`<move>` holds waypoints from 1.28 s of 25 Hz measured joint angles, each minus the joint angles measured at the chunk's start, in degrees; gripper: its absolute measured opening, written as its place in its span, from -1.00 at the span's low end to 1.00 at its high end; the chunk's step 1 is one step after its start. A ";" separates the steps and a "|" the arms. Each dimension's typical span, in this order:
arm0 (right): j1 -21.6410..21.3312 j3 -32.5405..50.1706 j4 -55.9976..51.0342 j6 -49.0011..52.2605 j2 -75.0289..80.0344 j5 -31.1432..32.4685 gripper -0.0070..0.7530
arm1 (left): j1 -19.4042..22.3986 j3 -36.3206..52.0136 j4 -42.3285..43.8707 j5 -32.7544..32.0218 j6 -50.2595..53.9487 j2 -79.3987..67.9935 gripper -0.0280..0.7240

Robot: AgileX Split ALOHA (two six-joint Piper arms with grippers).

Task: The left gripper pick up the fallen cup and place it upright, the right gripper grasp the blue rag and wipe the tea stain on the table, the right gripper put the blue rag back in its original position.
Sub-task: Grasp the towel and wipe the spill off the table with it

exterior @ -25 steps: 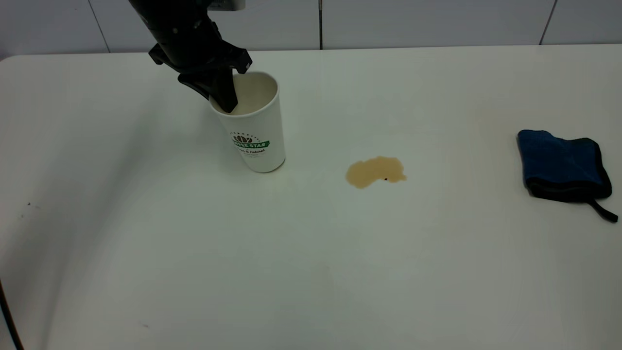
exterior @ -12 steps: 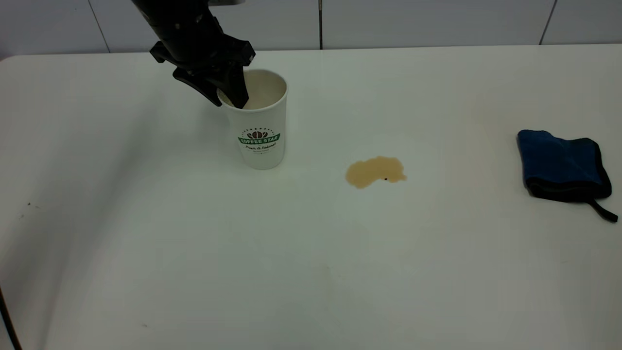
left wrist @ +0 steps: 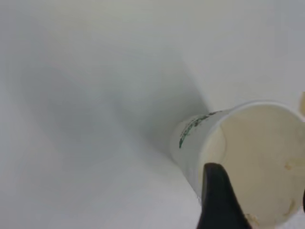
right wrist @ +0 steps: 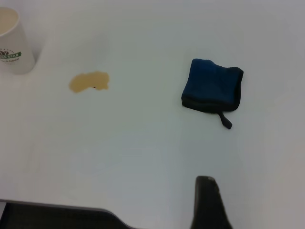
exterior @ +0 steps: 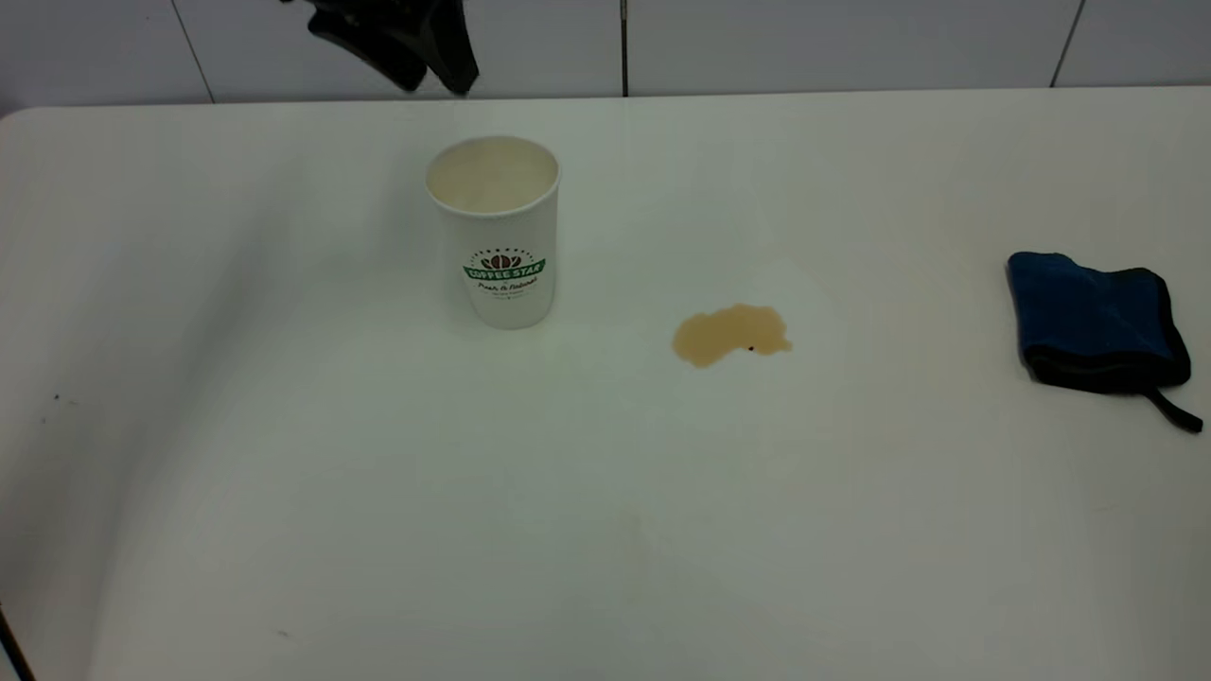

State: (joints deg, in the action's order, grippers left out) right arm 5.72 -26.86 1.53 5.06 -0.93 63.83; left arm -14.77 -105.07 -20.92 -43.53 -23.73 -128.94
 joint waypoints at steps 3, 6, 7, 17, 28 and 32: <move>0.00 0.00 0.00 0.00 0.00 0.00 0.42 | 0.00 0.00 0.15 -3.24 0.31 5.49 0.29; 0.00 0.00 0.00 0.00 0.00 0.00 0.42 | 0.00 0.00 0.90 -8.53 2.78 12.17 0.29; 0.00 0.00 0.00 0.00 0.00 0.00 0.42 | 0.00 0.00 1.74 -10.92 3.80 14.78 0.29; 0.00 0.00 0.00 0.00 0.00 0.00 0.42 | 0.00 0.00 9.86 -23.35 15.15 35.38 0.29; 0.00 0.00 0.00 0.00 0.00 0.00 0.42 | -2.16 24.33 10.77 -23.35 19.48 53.75 0.29; 0.00 0.00 0.00 0.00 0.00 0.00 0.42 | -2.21 40.52 13.19 -23.16 19.52 63.49 0.29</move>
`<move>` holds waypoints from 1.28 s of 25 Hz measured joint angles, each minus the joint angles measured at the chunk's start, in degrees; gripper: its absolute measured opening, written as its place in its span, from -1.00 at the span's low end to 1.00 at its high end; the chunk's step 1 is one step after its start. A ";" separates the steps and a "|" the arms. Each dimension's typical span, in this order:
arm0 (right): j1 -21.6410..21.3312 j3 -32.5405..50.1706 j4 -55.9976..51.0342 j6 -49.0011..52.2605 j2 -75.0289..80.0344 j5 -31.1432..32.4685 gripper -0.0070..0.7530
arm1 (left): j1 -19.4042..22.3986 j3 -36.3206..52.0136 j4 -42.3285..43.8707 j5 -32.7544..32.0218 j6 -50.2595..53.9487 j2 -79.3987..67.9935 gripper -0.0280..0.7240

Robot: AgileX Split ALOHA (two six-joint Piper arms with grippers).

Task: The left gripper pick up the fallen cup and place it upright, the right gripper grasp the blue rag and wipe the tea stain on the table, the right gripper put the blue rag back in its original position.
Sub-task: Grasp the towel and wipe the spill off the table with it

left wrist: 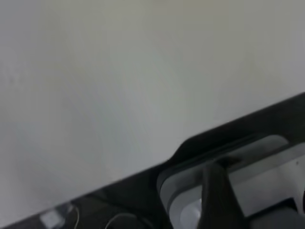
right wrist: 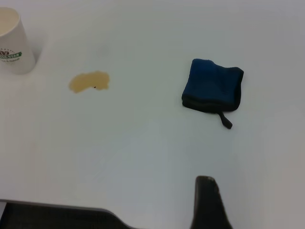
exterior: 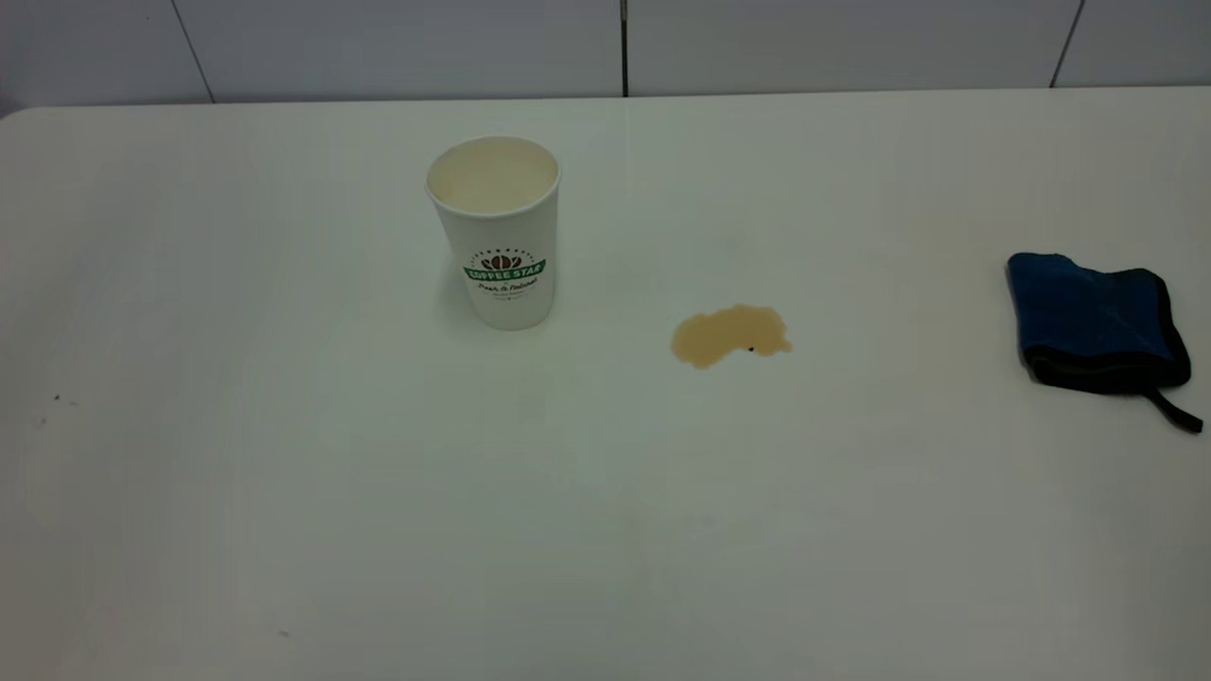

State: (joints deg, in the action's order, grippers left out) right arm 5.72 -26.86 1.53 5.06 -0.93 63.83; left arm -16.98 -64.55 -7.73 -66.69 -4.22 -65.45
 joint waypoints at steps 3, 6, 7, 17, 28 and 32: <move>0.00 0.00 0.00 0.00 0.00 0.00 0.42 | 0.00 11.21 1.43 1.10 0.00 7.50 0.29; 0.00 0.00 0.00 0.00 0.00 0.00 0.42 | 0.00 20.82 3.42 2.98 1.49 14.59 0.29; 0.00 0.00 0.00 0.00 0.00 0.00 0.42 | 0.00 22.97 4.75 3.13 2.29 16.96 0.29; 0.00 0.00 0.00 0.00 0.00 0.00 0.42 | 0.00 36.79 13.46 3.48 7.15 39.47 0.29; 0.00 0.00 0.00 0.00 0.00 0.00 0.42 | 3.61 36.95 13.73 2.76 7.15 62.69 0.29; 0.00 0.00 0.00 0.00 0.00 0.00 0.42 | 9.76 36.95 13.73 2.49 7.15 66.41 0.29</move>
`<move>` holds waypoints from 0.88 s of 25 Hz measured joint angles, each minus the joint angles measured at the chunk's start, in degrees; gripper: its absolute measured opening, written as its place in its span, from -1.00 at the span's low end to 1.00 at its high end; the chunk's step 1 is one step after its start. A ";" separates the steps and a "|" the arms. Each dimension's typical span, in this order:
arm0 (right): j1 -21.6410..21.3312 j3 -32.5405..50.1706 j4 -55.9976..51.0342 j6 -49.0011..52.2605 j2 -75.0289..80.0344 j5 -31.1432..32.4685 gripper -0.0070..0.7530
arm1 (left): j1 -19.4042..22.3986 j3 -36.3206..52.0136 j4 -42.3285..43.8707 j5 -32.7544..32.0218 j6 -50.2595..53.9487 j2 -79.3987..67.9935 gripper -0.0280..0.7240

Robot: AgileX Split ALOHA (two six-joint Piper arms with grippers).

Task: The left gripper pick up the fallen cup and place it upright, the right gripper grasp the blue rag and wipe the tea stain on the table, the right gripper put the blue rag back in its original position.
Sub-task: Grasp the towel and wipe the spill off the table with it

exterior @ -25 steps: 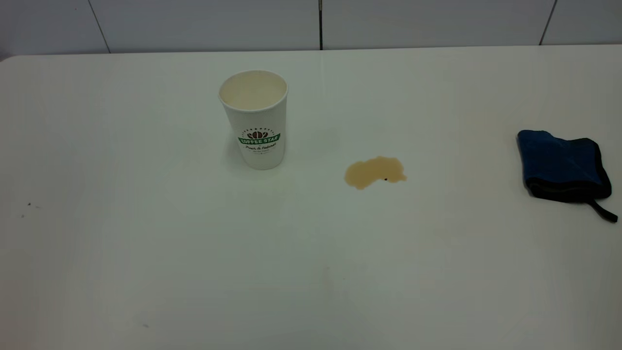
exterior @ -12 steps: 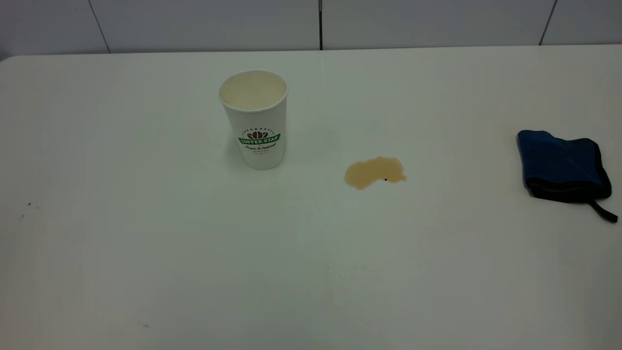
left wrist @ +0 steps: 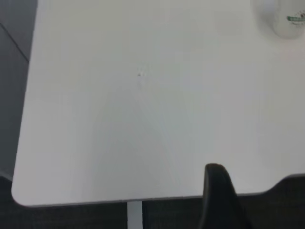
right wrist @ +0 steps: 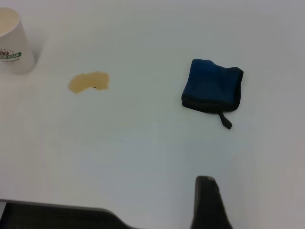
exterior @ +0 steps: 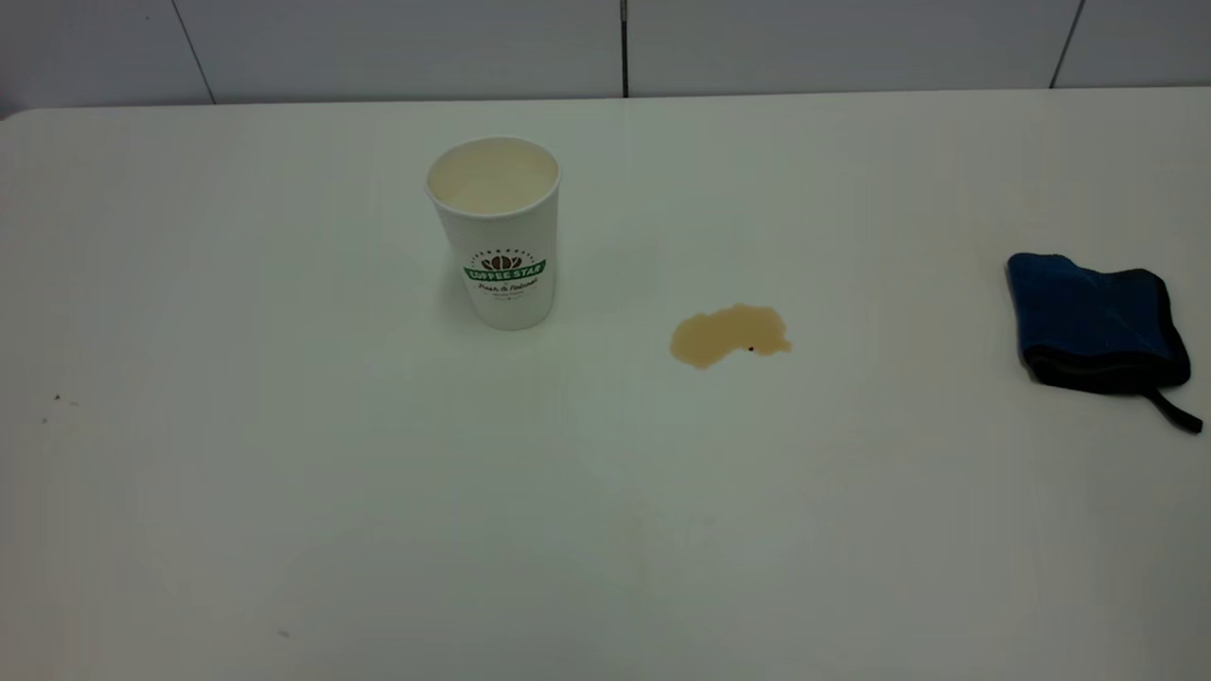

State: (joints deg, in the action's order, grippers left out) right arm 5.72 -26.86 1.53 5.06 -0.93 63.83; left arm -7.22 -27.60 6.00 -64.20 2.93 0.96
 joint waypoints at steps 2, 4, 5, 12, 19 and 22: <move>0.00 0.00 0.00 0.00 0.00 0.00 0.42 | 2.96 0.00 0.00 0.00 0.00 0.07 0.29; 0.00 0.00 0.00 0.00 0.00 0.00 0.42 | 4.91 0.00 0.00 -0.02 0.00 0.07 0.29; 0.00 0.00 -0.06 0.00 0.00 0.00 0.42 | 5.58 0.00 0.00 -0.07 0.00 0.07 0.29; 0.00 -0.41 -1.53 -1.06 2.18 -0.57 0.46 | 5.90 0.00 0.00 -0.07 0.00 0.07 0.29; 0.00 -1.90 -6.40 -11.55 26.76 -13.53 0.75 | 5.90 0.00 0.00 -0.13 0.00 0.07 0.29; 0.00 -1.96 -9.13 -16.00 40.83 -23.44 0.75 | 5.90 0.00 0.02 -0.13 0.00 0.07 0.29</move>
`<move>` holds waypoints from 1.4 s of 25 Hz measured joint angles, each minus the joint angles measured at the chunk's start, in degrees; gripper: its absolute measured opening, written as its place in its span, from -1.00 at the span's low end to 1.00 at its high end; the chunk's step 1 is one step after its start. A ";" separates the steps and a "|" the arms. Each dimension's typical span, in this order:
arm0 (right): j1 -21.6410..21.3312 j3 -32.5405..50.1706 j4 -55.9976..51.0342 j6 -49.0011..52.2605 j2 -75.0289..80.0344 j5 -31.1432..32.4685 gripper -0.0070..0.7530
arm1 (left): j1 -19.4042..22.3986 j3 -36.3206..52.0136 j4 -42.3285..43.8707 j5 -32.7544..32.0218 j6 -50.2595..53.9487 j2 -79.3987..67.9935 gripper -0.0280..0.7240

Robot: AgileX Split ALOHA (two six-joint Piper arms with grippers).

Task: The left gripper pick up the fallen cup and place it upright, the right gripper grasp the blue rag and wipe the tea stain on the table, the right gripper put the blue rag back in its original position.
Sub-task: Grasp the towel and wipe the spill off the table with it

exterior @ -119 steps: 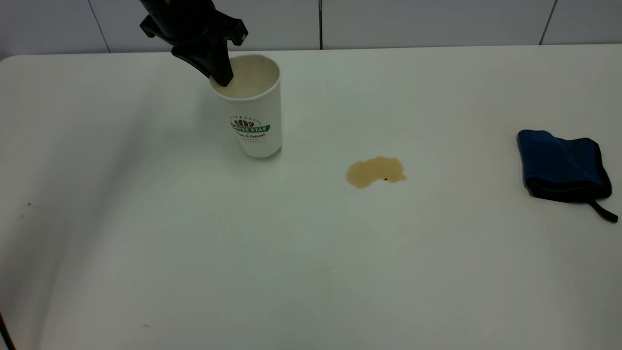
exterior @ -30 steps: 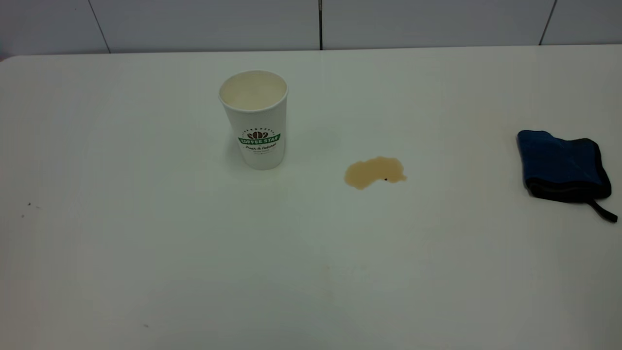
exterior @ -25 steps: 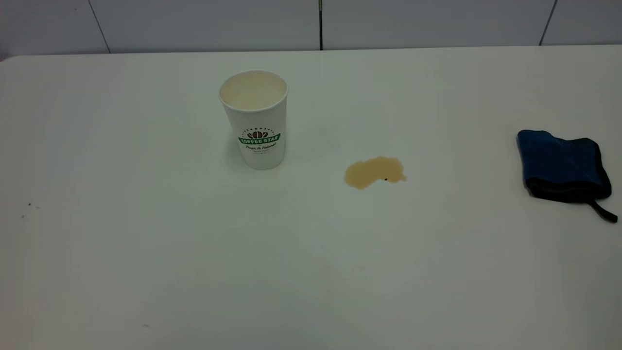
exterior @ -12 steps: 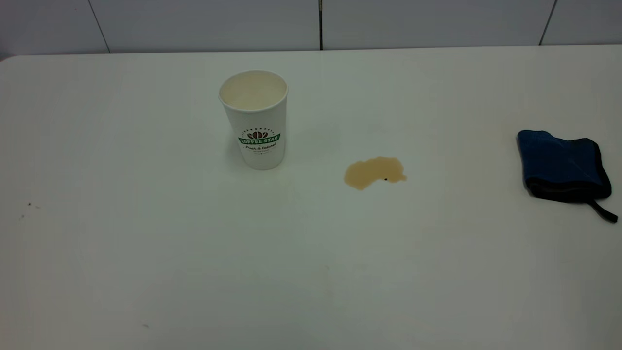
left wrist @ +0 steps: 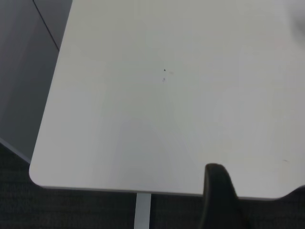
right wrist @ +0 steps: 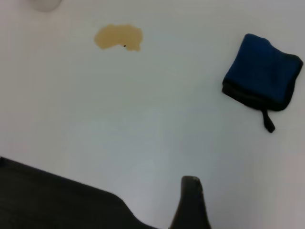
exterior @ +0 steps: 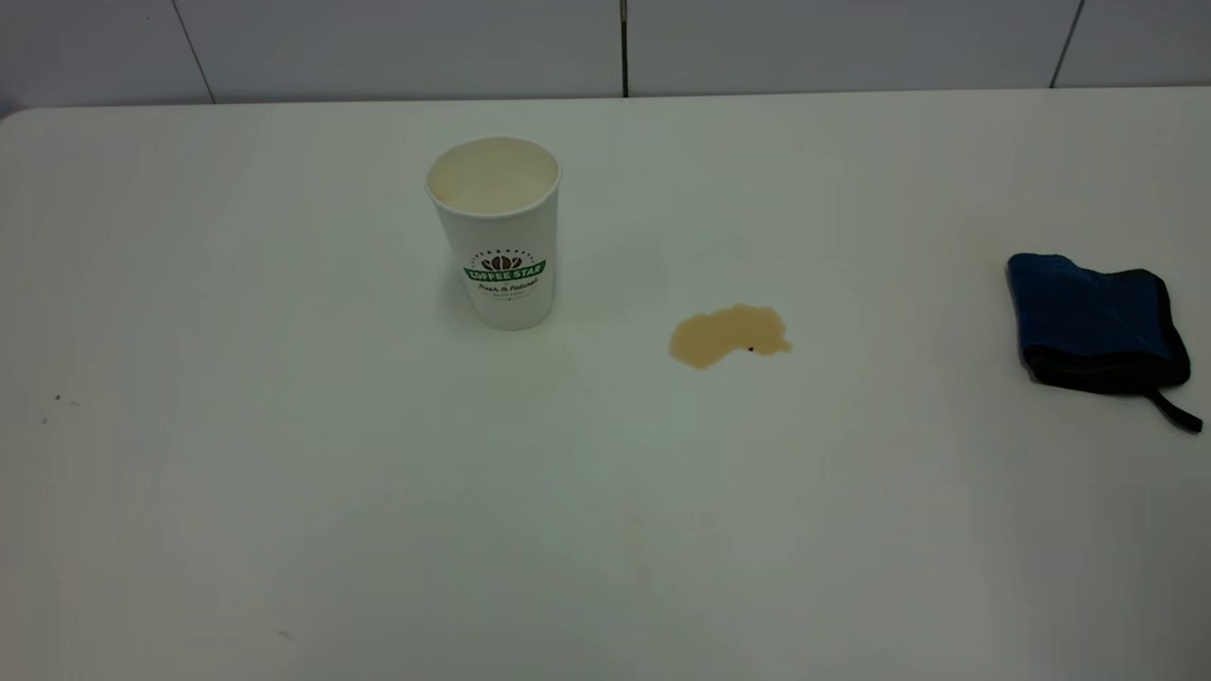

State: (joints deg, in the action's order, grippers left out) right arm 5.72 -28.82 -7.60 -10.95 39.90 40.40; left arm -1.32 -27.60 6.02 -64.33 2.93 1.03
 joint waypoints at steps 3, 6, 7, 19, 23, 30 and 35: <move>0.00 -1.06 -1.80 -1.71 13.61 -8.85 0.72 | 0.00 0.00 0.00 0.00 0.00 0.00 0.29; 0.00 -3.20 -1.91 -2.08 26.57 -15.68 0.69 | 0.00 0.00 0.00 0.00 0.00 0.00 0.29; 0.00 -4.04 -1.97 -2.08 30.92 -17.95 0.68 | 0.00 0.00 0.00 0.00 0.00 0.00 0.29; -7.95 -28.25 -2.31 -2.08 77.60 -27.20 0.57 | 0.00 0.00 0.15 0.00 0.00 0.00 0.29; -9.26 -37.06 -2.25 -2.56 86.99 -27.44 0.57 | 0.00 0.00 0.15 0.00 0.00 0.00 0.29; -10.09 -44.59 2.53 -5.03 95.56 -28.38 0.57 | 0.00 0.00 0.15 0.00 0.00 0.00 0.29; -10.09 -44.99 5.32 -4.83 97.54 -29.01 0.47 | 0.00 0.00 0.15 0.00 0.00 0.00 0.29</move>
State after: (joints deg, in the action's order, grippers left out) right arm -4.37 -73.81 -2.28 -15.78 137.44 11.39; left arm -1.32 -27.60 6.17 -64.33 2.93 1.03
